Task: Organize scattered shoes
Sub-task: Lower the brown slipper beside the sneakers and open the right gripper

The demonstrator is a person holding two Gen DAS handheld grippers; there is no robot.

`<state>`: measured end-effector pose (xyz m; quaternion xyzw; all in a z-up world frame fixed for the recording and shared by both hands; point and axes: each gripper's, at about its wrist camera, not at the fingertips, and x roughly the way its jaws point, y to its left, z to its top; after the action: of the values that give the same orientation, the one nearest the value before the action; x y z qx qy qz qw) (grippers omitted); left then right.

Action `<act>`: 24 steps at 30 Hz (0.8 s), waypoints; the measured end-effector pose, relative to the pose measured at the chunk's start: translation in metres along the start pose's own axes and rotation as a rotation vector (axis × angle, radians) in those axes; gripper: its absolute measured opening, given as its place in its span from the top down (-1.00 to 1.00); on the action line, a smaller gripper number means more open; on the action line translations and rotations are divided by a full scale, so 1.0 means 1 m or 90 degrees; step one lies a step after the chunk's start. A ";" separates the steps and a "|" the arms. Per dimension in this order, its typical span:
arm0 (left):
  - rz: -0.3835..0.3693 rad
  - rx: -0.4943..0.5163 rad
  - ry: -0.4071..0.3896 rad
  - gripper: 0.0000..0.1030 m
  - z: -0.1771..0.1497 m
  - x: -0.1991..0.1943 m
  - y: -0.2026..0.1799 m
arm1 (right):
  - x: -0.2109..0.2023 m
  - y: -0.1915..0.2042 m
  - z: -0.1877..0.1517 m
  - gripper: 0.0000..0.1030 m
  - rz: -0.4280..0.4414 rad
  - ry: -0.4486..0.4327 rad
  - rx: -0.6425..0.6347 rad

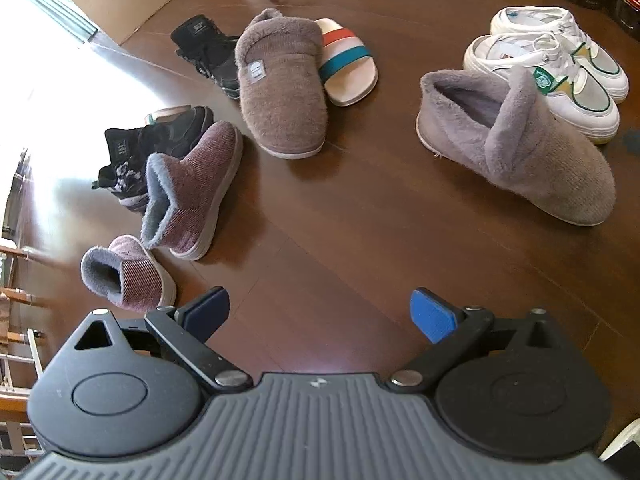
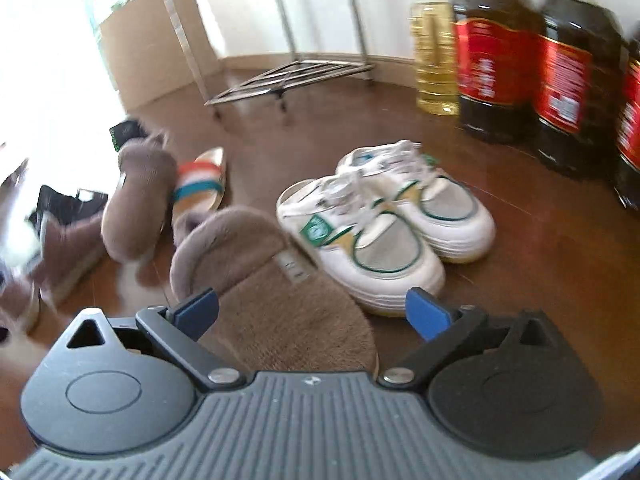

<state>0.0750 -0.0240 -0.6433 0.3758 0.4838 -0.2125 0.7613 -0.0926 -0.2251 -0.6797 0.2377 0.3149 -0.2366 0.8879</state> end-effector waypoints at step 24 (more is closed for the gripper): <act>0.018 -0.085 -0.035 -0.92 0.100 0.093 0.150 | 0.022 -0.052 -0.018 -0.96 -0.162 0.059 0.118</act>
<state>0.2770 -0.0042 -0.6472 0.3250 0.4706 -0.1795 0.8005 -0.1150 -0.2611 -0.7206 0.2876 0.3595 -0.3638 0.8098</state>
